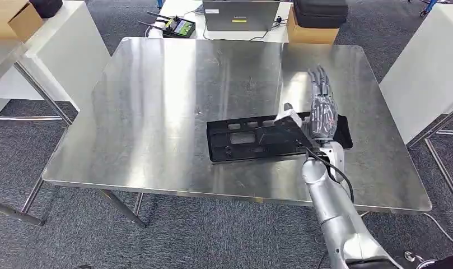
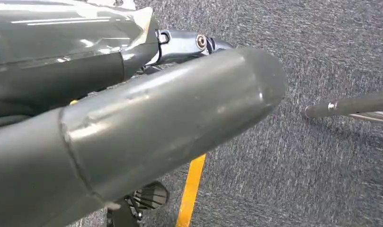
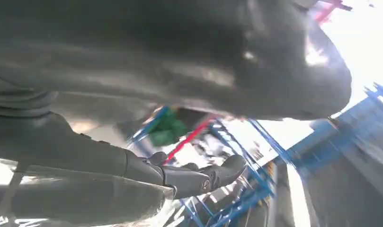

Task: Take the parts from the cabinet and place them on the table.

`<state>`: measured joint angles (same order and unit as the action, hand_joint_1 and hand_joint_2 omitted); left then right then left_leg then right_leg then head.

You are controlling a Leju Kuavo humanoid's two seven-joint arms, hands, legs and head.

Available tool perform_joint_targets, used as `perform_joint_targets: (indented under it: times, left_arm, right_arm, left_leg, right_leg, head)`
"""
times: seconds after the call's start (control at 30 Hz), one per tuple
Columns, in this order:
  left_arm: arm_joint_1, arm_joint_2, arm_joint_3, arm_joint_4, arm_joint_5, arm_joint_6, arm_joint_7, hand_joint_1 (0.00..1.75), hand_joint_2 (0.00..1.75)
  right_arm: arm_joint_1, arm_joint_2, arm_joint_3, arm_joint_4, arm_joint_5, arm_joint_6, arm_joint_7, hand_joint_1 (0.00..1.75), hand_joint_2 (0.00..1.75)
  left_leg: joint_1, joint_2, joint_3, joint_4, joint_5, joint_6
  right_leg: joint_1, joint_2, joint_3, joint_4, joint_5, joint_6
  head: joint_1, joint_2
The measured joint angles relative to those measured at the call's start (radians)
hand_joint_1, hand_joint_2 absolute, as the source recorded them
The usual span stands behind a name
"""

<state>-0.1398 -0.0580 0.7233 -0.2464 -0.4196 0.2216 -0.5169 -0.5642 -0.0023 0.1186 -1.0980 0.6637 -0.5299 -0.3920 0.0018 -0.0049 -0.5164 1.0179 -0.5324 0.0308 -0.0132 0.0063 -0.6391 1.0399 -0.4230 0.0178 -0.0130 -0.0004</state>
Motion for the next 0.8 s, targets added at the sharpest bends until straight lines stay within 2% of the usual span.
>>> perform_joint_targets:
  times: [0.07,0.13,0.3,0.37,0.43,0.57,0.67,0.8]
  left_arm:
    - [0.002,0.000,0.006,0.000,0.001,0.002,-0.002,0.00,0.00]
    - [0.004,0.000,0.008,0.000,0.006,0.002,-0.006,0.00,0.00]
    - [0.011,0.000,0.018,0.000,0.016,-0.002,-0.029,0.00,0.00]
    - [0.013,0.000,0.025,0.000,0.019,-0.003,-0.043,0.00,0.00]
    - [0.017,0.000,0.031,0.000,0.019,-0.008,-0.058,0.00,0.00]
    - [0.017,0.000,0.034,0.000,0.013,-0.010,-0.063,0.00,0.00]
    - [0.015,0.000,0.034,0.000,0.004,-0.002,-0.064,0.00,0.00]
    - [0.008,0.000,0.034,0.000,-0.001,0.000,-0.066,0.00,0.00]
  right_arm:
    - [0.042,0.008,0.005,-0.098,-0.146,0.005,-0.076,0.00,0.00]
    - [0.099,0.014,0.008,-0.223,-0.345,0.052,-0.178,0.00,0.00]
    - [0.259,0.031,0.011,-0.518,-0.694,0.210,-0.298,0.00,0.00]
    - [0.329,0.034,0.010,-0.615,-0.837,0.323,-0.303,0.00,0.00]
    - [0.400,0.038,0.004,-0.717,-0.955,0.469,-0.306,0.00,0.00]
    - [0.514,0.063,-0.038,-0.850,-1.127,0.705,-0.308,0.00,0.00]
    - [0.574,0.086,-0.078,-0.901,-1.193,0.772,-0.308,0.00,0.00]
    - [0.623,0.123,-0.160,-0.929,-1.240,0.768,-0.271,0.00,0.00]
  left_leg:
    - [0.000,0.000,0.000,0.000,0.000,0.000]
    - [0.000,0.000,0.000,0.000,0.000,0.000]
    - [0.000,0.000,0.000,0.000,-0.002,-0.002]
    - [0.000,-0.001,0.000,0.000,-0.002,-0.002]
    - [0.000,0.000,0.000,0.000,-0.003,-0.002]
    - [0.000,0.000,0.000,0.000,-0.004,-0.003]
    - [0.000,0.000,0.000,0.000,-0.005,-0.003]
    - [0.000,0.000,0.001,0.000,-0.005,-0.003]
  right_leg:
    - [0.000,0.000,0.000,0.000,0.000,0.000]
    - [0.000,0.000,0.000,0.000,0.000,0.000]
    - [0.000,-0.001,0.000,0.000,0.000,0.000]
    - [0.000,-0.001,0.000,0.000,-0.001,0.000]
    - [0.000,-0.001,-0.001,0.000,-0.001,0.000]
    - [0.000,0.000,-0.001,-0.001,-0.001,0.000]
    - [0.000,0.000,-0.001,-0.001,-0.001,0.000]
    - [0.000,0.000,-0.001,-0.001,-0.001,0.000]
  head:
    - [0.000,0.000]
    - [0.000,0.000]
    - [0.000,0.000]
    - [0.000,0.000]
    - [0.000,0.000]
    - [0.000,0.000]
    - [0.000,0.000]
    - [0.000,0.000]
